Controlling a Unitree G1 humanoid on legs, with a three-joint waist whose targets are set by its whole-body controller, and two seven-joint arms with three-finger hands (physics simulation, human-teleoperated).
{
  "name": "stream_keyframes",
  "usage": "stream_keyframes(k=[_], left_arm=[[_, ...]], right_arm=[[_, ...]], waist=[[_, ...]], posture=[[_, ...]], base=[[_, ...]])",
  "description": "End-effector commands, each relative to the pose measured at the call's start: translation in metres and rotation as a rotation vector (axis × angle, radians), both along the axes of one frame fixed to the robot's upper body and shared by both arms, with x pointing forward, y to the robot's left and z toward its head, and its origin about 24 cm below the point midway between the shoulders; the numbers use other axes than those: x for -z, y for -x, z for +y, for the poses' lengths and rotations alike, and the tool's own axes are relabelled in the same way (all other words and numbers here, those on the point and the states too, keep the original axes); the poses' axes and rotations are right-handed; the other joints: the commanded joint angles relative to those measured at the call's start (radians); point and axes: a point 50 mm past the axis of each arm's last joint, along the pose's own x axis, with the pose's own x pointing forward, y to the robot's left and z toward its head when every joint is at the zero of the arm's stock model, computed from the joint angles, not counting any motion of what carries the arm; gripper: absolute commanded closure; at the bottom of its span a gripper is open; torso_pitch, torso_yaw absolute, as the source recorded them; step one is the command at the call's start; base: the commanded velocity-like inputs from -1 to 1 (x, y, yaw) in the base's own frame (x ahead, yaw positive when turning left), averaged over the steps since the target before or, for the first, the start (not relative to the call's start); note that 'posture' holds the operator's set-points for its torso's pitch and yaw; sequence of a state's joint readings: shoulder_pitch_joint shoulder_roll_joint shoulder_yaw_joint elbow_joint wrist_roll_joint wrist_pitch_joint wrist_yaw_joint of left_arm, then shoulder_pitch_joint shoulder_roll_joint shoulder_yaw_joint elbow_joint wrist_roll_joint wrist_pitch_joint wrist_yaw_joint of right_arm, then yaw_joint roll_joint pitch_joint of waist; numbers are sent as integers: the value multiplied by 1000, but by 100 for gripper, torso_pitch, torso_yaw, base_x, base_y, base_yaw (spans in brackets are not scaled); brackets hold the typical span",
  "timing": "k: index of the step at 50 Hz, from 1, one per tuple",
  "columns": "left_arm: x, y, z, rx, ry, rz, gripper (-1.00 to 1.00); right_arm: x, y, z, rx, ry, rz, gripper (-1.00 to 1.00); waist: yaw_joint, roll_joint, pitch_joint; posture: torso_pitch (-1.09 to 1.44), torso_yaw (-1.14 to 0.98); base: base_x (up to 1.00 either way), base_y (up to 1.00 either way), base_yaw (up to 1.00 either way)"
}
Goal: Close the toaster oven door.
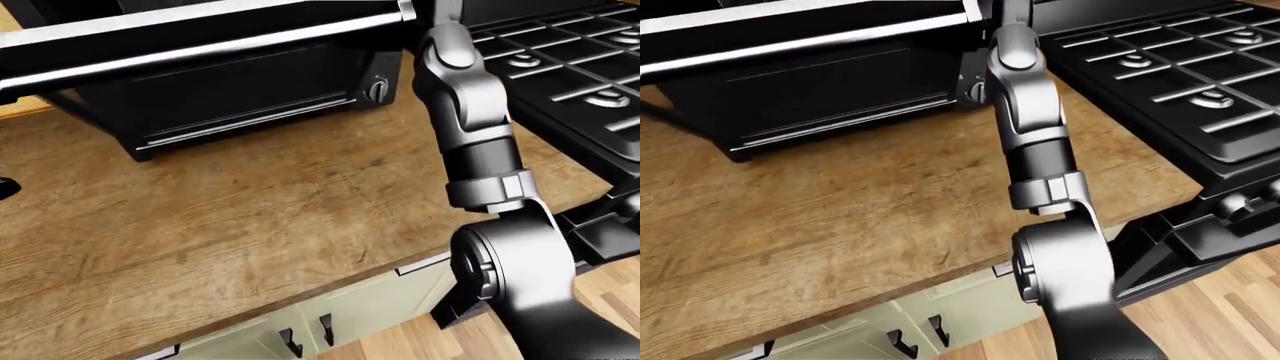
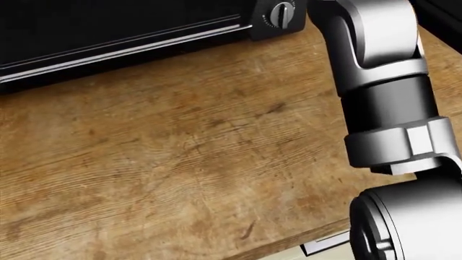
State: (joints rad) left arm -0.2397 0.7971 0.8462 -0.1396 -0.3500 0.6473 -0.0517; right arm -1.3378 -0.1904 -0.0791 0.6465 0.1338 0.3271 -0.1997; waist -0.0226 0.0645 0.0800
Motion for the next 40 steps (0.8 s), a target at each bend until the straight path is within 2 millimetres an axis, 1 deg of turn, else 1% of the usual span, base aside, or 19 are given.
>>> stream_keyframes(k=[1,5,9,12,14,19,25,32,35,38,40], left_arm=[[-19,6,-5,2,-73,-63,-100],[-19,7,-6,5,-76,-63,-100],[-20,7,-7,10,-77,-65,-100],[-22,8,-10,18,-79,-68,-100],[-23,9,-13,28,-87,-68,-100],[-27,20,-26,68,-113,-71,-100],[-30,28,-35,86,-133,-78,-100],[-19,44,-42,96,-142,-58,-100],[-15,44,-42,98,-129,-57,-100],[-8,46,-48,112,-117,-45,-100],[-9,47,-52,119,-112,-53,-100]], right_arm=[[-48,17,0,-14,-41,-210,-100],[-51,14,1,-16,-29,-211,-100],[-46,9,-1,-9,-21,-202,-100],[-48,8,-3,-2,-20,-202,-100],[-48,8,-3,-1,-18,-202,-100],[-49,7,-5,6,-14,-203,-100],[-50,5,-7,11,-12,-204,-100],[-54,4,-8,16,-8,-207,-100],[-55,4,-8,17,-7,-207,-100],[-56,4,-9,18,-6,-208,-100],[-56,3,-8,17,-5,-209,-100]], waist=[[-2,8,-37],[-1,8,-37],[-1,9,-36],[-2,8,-36],[-2,8,-36],[-2,7,-34],[0,6,-33],[2,5,-31],[3,3,-30],[5,1,-31],[5,0,-32]], posture=[[0,0],[0,0],[0,0],[0,0],[0,0],[0,0],[0,0],[0,0],[0,0],[0,0],[0,0]], base=[[0,0,0],[0,0,0],[0,0,0],[0,0,0],[0,0,0],[0,0,0],[0,0,0],[0,0,0],[0,0,0],[0,0,0],[0,0,0]])
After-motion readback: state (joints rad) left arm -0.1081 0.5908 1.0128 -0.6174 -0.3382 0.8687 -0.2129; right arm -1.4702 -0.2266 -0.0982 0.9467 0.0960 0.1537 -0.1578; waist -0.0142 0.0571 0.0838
